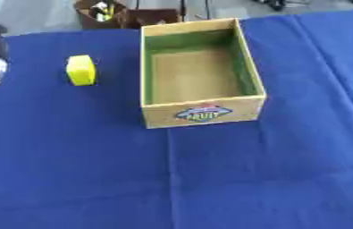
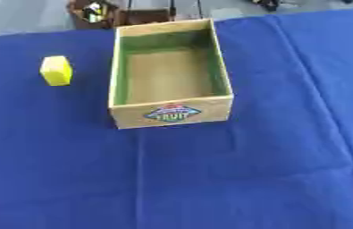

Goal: Pick up objects on the table and place them in the box.

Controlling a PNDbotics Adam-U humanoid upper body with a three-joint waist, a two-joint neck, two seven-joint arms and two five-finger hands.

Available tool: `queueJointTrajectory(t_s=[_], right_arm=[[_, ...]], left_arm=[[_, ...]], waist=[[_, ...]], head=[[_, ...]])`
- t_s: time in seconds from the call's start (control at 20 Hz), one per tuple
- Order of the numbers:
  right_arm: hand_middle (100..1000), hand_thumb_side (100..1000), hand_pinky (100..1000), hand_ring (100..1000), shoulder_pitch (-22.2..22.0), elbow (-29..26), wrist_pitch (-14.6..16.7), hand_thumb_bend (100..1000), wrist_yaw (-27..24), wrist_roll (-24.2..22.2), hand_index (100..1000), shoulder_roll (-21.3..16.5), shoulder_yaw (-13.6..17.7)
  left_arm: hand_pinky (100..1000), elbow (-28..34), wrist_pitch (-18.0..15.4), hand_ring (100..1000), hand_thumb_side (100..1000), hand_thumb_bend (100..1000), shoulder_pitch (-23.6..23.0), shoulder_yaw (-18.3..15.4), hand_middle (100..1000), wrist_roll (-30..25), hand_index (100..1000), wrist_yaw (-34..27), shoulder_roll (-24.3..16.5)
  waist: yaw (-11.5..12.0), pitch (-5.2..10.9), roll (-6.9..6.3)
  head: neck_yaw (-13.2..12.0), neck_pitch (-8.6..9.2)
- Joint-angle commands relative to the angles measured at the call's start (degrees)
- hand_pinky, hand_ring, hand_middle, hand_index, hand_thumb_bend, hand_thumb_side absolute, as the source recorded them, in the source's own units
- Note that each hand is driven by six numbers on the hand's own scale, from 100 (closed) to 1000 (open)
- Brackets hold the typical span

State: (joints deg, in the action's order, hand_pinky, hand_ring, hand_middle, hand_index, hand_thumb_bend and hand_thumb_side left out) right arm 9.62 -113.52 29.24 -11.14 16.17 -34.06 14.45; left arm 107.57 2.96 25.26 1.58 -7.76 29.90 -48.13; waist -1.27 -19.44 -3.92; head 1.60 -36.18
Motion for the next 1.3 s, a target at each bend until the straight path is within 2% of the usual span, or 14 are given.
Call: queueJointTrajectory(t_s=[0.05, 0.35, 0.6, 0.75, 0.8, 0.85, 0.9, 1.15, 1.2, 1.3], right_arm=[[562, 1000, 686, 724, 0.49, -1.07, 0.0, 100, 0.03, -0.04, 799, -1.5, 0.35], [562, 1000, 686, 724, 0.6, -1.07, 0.03, 100, -0.14, -0.2, 799, -1.72, 0.1], [561, 1000, 686, 723, 0.62, -1.07, 0.03, 100, -0.14, -0.32, 799, -1.74, 0.09], [560, 1000, 687, 723, 0.62, -1.07, 0.0, 100, -0.11, -0.38, 798, -1.74, 0.05], [560, 1000, 687, 723, 0.62, -1.07, -0.01, 100, -0.09, -0.41, 798, -1.75, 0.03], [560, 1000, 687, 723, 0.64, -1.07, -0.01, 100, -0.09, -0.46, 798, -1.78, -0.02], [560, 1000, 687, 723, 0.66, -1.07, 0.0, 100, -0.09, -0.52, 798, -1.83, -0.08], [560, 1000, 687, 723, 0.63, -1.07, 0.0, 100, -0.13, -0.6, 798, -1.89, -0.12], [559, 1000, 687, 723, 0.67, -1.07, 0.0, 100, -0.13, -0.67, 798, -1.98, -0.21], [559, 1000, 687, 723, 0.82, -1.07, 0.0, 100, -0.23, -0.89, 798, -2.18, -0.51]], left_arm=[[431, -0.01, -0.5, 667, 809, 100, 1.95, 0.07, 662, -0.76, 809, -1.31, -3.1], [447, -3.9, -2.07, 677, 821, 100, 7.26, 1.47, 675, -3.35, 824, -2.69, -4.63], [462, -8.18, -4.07, 684, 823, 100, 10.86, 2.41, 687, -5.39, 839, -1.16, -4.38], [479, -10.4, -5.32, 695, 846, 176, 12.8, 2.96, 706, -6.38, 859, 0.52, -4.22], [479, -11.14, -5.77, 695, 846, 176, 13.44, 3.17, 706, -6.74, 859, 1.1, -4.15], [498, -11.97, -6.27, 708, 880, 249, 14.18, 3.52, 725, -7.24, 879, 1.73, -4.17], [512, -12.99, -6.84, 718, 897, 285, 15.06, 3.99, 735, -7.91, 892, 2.46, -4.19], [512, -15.85, -8.89, 718, 897, 285, 17.08, 4.45, 735, -9.72, 892, 4.34, -3.73], [584, -16.25, -9.18, 767, 968, 457, 17.39, 4.68, 778, -9.9, 928, 4.58, -3.82], [606, -18.21, -9.69, 782, 993, 520, 19.28, 6.51, 792, -11.06, 939, 5.58, -3.69]], waist=[[-0.09, 0.99, 0.06], [-0.72, 1.21, -0.11], [-1.24, 0.98, -0.2], [-1.48, 0.84, -0.3], [-1.53, 0.81, -0.32], [-1.63, 0.78, -0.36], [-1.75, 0.76, -0.4], [-1.82, 0.75, -0.42], [-2.06, 0.72, -0.48], [-2.71, 0.69, -0.62]], head=[[0.17, -0.33], [0.26, -3.05], [2.69, -3.77], [3.03, -3.67], [3.08, -3.64], [3.08, -3.58], [3.03, -3.48], [3.05, -3.38], [2.56, -3.12], [1.58, -2.55]])
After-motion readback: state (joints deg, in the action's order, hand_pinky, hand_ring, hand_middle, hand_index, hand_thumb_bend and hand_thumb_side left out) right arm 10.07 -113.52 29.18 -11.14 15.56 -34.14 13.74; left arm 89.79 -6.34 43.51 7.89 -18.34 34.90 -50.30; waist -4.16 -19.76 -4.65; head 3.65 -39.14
